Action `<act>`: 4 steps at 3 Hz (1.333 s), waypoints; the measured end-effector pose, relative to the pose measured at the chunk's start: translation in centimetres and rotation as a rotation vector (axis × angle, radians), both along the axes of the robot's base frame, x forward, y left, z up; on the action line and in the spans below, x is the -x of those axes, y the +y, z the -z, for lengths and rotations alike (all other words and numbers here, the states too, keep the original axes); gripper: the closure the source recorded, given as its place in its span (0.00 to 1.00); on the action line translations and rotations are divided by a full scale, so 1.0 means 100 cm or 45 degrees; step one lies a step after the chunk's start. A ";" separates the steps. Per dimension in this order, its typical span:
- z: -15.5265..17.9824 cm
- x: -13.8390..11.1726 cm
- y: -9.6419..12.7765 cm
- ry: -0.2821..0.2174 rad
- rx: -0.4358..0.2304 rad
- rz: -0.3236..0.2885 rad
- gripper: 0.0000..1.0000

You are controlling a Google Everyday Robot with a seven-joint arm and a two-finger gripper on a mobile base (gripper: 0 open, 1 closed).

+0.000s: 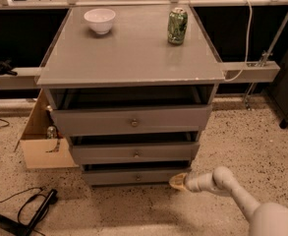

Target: Close bottom drawer

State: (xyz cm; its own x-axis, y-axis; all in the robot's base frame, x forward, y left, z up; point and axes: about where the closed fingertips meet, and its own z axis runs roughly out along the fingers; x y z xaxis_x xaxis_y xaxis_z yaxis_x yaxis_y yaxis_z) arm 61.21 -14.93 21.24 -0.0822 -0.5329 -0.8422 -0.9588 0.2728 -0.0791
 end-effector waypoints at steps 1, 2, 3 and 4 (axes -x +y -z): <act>-0.056 0.041 -0.048 0.034 0.141 -0.113 1.00; -0.113 0.073 -0.095 0.056 0.318 -0.103 1.00; -0.168 0.089 -0.137 0.036 0.528 0.021 1.00; -0.243 0.104 -0.165 -0.086 0.688 0.188 1.00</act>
Offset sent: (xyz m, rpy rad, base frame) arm -0.2080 -0.0564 0.2384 -0.4617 0.1276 0.3232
